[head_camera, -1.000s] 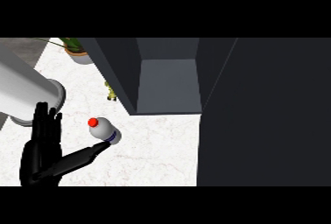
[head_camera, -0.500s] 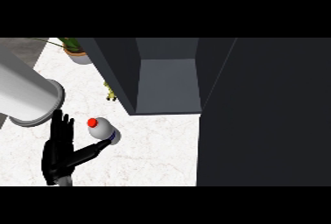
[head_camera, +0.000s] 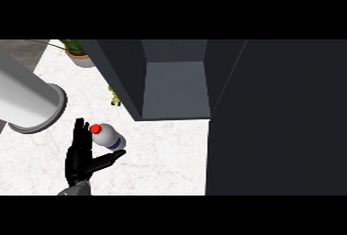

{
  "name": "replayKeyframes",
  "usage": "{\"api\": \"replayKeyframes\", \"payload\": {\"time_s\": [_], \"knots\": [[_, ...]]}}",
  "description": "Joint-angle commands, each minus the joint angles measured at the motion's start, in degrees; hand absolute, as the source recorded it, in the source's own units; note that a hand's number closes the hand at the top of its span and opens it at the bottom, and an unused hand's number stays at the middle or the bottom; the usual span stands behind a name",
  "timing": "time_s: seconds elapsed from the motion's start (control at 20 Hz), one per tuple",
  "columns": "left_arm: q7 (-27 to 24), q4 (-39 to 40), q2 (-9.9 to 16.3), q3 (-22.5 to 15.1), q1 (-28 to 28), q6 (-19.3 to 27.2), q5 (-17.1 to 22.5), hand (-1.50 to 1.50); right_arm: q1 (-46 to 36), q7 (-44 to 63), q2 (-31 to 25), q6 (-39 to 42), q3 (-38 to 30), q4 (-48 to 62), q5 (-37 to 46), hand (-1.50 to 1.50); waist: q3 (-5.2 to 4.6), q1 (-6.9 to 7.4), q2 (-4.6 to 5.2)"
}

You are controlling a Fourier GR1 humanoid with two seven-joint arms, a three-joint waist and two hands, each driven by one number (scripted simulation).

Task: Pick up the bottled water, place it into the cabinet and close the cabinet

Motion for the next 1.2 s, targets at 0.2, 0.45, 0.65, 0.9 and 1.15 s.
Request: {"api": "replayKeyframes", "payload": {"time_s": [0.2, 0.45, 0.65, 0.9, 1.15], "knots": [[-11.5, 17.0, -0.7, 1.7, -8.4, -5.4, 1.9, 1.5, 3.5, 2.9, -4.9, -1.1, -0.7, -11.9, 2.6, -1.5, -0.05, -0.19, 0.16], [-18.8, 25.6, 0.9, 3.7, -10.1, -5.6, -0.7, 1.5, 7.8, -2.7, -6.0, -2.1, 3.8, -8.7, 6.0, -1.5, 0.02, -0.23, -0.06], [-23.8, 29.5, 3.0, 4.0, -12.7, -0.2, -3.9, 1.5, 7.0, -1.3, -8.0, -2.7, 0.8, -11.0, 3.3, -1.5, -0.03, -0.46, 0.17], [-31.0, 33.6, 0.8, 2.4, -16.8, 7.2, -8.2, 1.5, 4.1, -3.9, -5.9, -4.9, 3.0, -4.9, 4.4, -1.5, 0.02, -0.08, 0.2], [-33.1, 32.9, 3.8, -5.0, -12.1, -6.4, -13.1, 1.5, 6.1, -4.5, -8.7, -4.6, 2.0, -7.6, 2.7, -1.5, 0.03, 0.1, -0.04]]}}
